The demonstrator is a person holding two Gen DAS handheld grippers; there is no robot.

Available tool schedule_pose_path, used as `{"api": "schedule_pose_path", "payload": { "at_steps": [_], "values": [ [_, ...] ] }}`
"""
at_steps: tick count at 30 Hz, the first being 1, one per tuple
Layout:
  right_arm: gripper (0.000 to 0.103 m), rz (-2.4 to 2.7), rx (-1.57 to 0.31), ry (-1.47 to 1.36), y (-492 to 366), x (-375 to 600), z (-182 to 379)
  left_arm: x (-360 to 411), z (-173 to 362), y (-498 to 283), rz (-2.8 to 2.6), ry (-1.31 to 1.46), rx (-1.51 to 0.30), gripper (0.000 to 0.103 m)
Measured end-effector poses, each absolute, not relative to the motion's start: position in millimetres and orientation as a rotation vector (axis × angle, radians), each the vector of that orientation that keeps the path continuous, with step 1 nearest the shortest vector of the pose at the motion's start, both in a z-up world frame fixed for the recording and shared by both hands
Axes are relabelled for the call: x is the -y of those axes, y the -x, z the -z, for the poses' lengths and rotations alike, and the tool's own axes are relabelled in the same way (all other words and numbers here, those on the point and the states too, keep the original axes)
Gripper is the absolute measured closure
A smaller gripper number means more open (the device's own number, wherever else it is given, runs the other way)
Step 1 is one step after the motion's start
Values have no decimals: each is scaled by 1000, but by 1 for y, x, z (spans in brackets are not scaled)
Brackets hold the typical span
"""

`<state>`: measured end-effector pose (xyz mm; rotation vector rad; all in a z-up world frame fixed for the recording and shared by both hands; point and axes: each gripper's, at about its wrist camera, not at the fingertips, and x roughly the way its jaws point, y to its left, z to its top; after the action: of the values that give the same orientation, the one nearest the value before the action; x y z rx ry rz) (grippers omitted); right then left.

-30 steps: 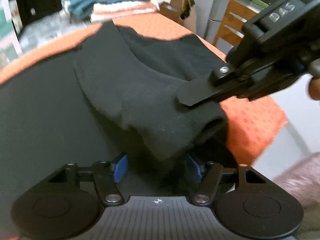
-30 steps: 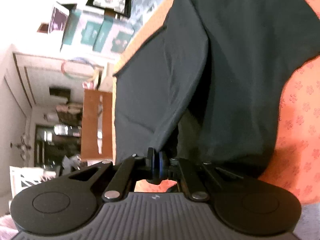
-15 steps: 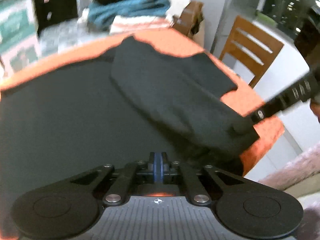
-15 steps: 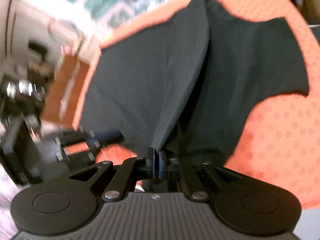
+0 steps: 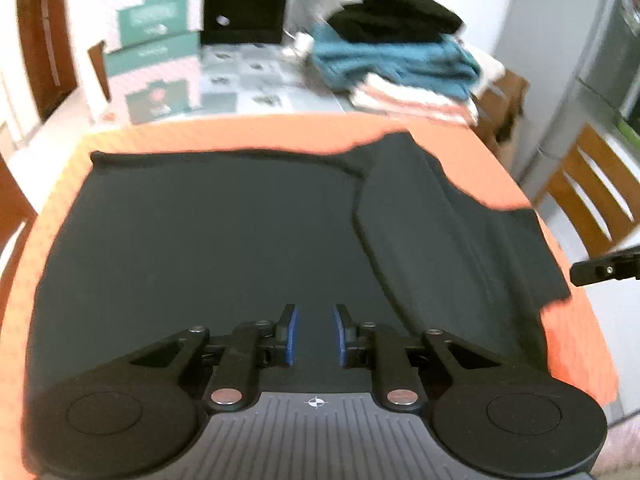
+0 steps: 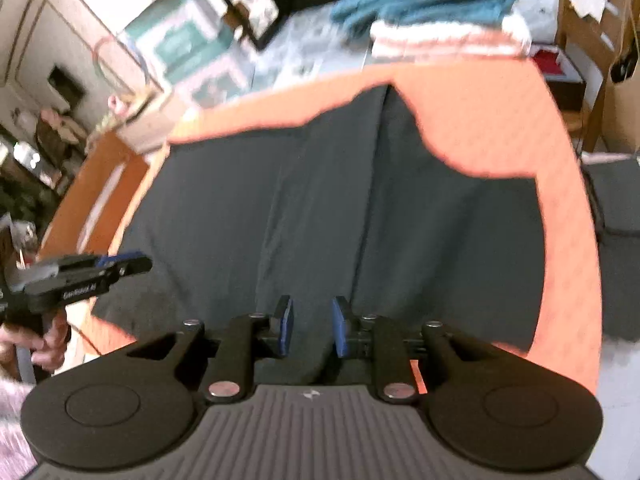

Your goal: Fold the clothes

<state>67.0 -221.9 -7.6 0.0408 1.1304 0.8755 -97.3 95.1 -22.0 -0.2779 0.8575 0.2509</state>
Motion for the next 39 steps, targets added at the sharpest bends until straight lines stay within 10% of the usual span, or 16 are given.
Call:
{"api": "schedule_pose_path", "payload": {
  "at_steps": [30,34,39],
  "values": [
    [67,-772,-1179,-234,-234,100,119,-176,85,-97,-187,821,-897,78],
    [100,-785,-1204,-250,-232,99,122,-180,104,-126,-155,930,-894,76],
    [100,-800,-1190,-311,-219,110,106,-178,119,-152,-142,955,-900,88]
  ]
}}
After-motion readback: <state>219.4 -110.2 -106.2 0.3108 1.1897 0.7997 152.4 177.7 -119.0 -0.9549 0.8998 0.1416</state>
